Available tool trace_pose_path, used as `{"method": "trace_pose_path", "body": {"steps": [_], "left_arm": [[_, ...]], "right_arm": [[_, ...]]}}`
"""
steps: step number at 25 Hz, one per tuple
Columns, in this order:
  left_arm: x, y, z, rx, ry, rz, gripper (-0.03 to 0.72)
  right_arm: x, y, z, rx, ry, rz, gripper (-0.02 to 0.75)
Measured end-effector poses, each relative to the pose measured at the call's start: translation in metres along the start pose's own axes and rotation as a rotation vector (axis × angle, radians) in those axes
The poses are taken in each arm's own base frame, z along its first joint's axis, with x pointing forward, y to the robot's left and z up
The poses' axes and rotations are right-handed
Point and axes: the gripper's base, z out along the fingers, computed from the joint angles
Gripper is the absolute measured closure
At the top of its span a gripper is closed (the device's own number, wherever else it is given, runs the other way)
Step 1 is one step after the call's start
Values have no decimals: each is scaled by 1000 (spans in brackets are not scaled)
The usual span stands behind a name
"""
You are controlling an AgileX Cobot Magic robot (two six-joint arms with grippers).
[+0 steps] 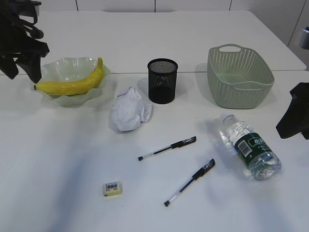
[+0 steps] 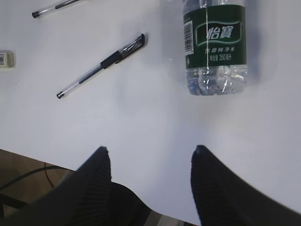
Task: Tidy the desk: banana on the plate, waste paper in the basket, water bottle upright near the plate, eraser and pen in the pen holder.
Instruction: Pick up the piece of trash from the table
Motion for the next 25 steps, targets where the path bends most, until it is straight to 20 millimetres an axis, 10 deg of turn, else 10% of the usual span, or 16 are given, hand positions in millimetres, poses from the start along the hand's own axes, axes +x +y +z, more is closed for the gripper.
{"method": "trace_pose_path", "body": {"steps": [25], "left_arm": [[125,-8,-40,59,1,-29,287]], "right_arm": [[3,1,0,-8,30,0,330]]}}
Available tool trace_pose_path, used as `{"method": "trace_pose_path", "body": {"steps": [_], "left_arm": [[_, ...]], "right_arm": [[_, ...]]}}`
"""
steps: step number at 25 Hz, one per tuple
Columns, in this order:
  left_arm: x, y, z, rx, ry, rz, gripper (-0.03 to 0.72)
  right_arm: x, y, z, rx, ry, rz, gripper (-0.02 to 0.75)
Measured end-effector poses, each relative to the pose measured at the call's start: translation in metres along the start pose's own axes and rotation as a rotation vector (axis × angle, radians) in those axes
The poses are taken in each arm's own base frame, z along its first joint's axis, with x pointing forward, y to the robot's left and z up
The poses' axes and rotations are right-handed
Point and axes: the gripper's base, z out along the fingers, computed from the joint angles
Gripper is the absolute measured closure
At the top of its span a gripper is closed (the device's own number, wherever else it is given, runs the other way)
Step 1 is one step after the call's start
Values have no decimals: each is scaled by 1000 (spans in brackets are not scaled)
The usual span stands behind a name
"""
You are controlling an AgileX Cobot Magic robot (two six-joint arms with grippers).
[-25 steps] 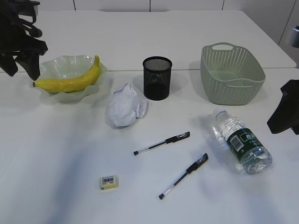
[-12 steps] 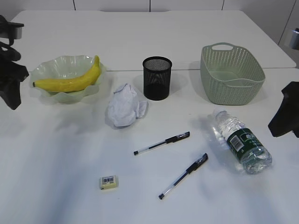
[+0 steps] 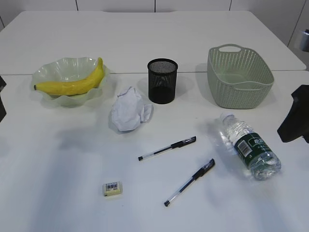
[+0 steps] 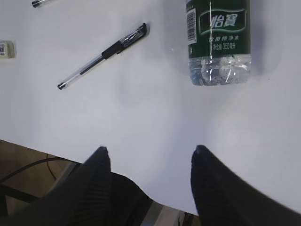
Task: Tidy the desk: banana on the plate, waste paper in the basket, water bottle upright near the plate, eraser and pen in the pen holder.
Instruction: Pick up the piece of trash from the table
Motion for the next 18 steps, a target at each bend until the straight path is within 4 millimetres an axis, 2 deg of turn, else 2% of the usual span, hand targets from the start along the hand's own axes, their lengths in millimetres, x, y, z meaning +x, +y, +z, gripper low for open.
{"method": "trace_pose_path", "body": {"steps": [4,10,15,18], "left_arm": [[5,-5,-1,56,-52,-31,288],[-4,-16,-1,165,-158,-8,288],[-9,-42,-2,210,-240,90,288],[-13,-63,11,228,-236,148,288]], "right_arm": [[0,0,0,-1,0,1,330],[0,1,0,-6,-2,3,330],[0,1,0,-12,-3,5,330],[0,2,0,-20,-5,8,330]]}}
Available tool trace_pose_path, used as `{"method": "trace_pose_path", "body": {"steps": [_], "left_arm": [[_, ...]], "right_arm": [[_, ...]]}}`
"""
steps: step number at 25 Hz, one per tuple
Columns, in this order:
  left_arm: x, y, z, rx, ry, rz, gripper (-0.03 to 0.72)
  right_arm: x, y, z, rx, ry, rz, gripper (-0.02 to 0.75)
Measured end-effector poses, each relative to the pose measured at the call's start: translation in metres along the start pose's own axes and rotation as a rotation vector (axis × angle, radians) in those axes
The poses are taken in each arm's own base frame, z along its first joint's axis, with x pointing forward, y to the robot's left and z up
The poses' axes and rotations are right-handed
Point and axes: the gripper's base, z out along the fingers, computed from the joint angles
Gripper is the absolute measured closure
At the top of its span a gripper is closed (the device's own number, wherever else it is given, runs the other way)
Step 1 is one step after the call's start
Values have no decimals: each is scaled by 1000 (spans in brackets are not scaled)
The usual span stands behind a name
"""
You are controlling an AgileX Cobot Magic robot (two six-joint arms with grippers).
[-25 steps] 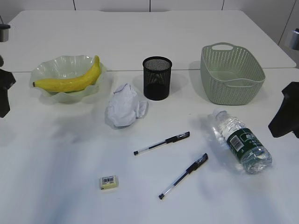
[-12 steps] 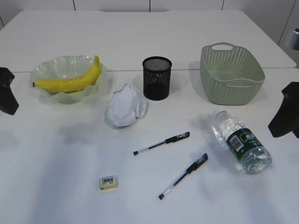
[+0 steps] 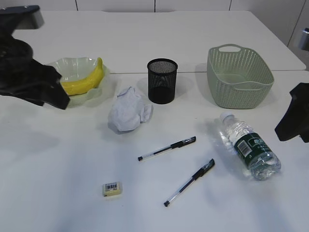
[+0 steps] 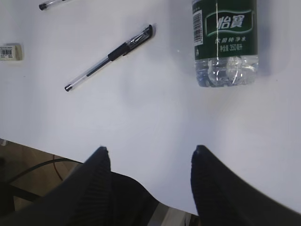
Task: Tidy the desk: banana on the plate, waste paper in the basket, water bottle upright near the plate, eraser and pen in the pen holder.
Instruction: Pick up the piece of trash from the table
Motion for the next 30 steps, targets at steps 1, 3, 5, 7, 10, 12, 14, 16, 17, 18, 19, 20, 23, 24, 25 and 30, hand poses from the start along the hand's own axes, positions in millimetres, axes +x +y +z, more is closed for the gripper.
{"method": "trace_pose_path", "body": {"steps": [1,3,5,7,10,12,14,16,17,18,19,20,23,24,25,30], "left_arm": [[-1,-4,9,6,8,10,288],[-2,-11,25,13,20,30,288],[-4,-13,41,14,24,36,288],[-6,-14,53,14,16,30,289],[-8,-12,67,9,0,17,289],[-10,-9,77,2,-11,10,289],[-11,-8,83,-2,-23,2,289],[-13,-6,91,-6,-43,-10,289],[-14,-5,94,-6,-55,-16,289],[-16,-5,97,-10,-71,-22,288],[-17,-4,100,-13,-88,-25,288],[-18,-3,104,-15,-102,-32,288],[-19,-1,116,-18,-122,-40,284],[-19,0,121,-14,-116,-39,279],[-21,-1,124,-7,-116,-39,270],[-36,-2,145,31,-111,-56,235]], "right_arm": [[0,0,0,-2,0,1,330],[0,0,0,-4,-1,2,330],[0,1,0,-7,-2,3,330],[0,1,0,-9,-2,4,330],[0,1,0,-13,-3,5,330],[0,2,0,-17,-4,7,330],[0,2,0,-20,-5,9,330],[-1,2,0,-21,-6,9,330],[-1,2,0,-21,-6,9,330],[-1,2,0,-21,-6,9,330],[-1,2,0,-22,-6,10,330],[-1,2,0,-24,-6,10,330],[-1,2,0,-25,-6,10,330],[-1,2,0,-26,-7,11,330],[-1,2,0,-26,-7,11,330],[-1,2,0,-27,-7,11,330]]}}
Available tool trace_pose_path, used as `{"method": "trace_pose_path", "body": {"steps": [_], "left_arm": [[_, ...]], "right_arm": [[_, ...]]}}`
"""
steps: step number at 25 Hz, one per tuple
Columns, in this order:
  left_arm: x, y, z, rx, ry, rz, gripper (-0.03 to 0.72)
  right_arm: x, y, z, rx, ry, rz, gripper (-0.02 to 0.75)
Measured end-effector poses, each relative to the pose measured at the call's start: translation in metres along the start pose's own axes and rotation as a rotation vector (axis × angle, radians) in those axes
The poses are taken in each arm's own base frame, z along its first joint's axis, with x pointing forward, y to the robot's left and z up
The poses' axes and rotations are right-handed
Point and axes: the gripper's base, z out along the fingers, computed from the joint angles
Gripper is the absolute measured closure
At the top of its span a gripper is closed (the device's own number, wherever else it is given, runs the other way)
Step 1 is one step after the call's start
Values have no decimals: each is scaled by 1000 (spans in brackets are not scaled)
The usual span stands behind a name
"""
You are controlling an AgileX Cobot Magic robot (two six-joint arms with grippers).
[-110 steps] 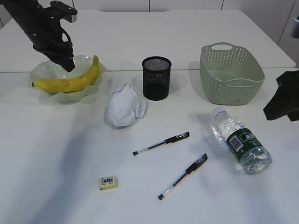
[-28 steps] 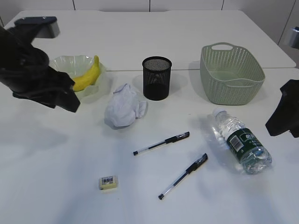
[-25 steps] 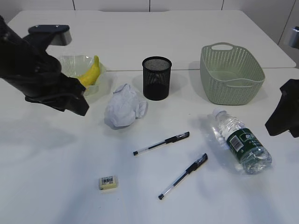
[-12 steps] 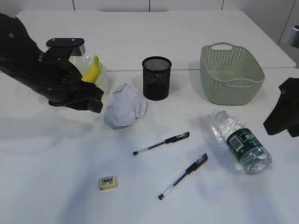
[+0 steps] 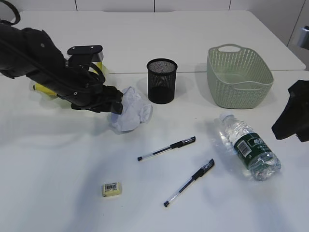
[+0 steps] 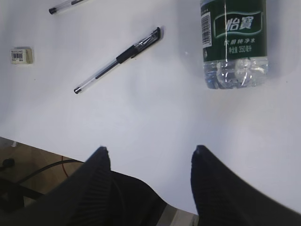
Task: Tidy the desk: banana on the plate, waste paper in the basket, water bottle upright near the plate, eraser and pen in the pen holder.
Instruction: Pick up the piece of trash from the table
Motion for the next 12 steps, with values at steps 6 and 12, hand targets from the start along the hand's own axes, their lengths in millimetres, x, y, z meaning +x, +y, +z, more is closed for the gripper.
{"method": "trace_pose_path", "body": {"steps": [6,12], "left_arm": [[-16,-2,29,47,48,-26,232],[-36,0,31,73,42,-7,185]], "right_arm": [[0,0,0,-1,0,1,330],[0,0,0,-2,2,1,330]]}}
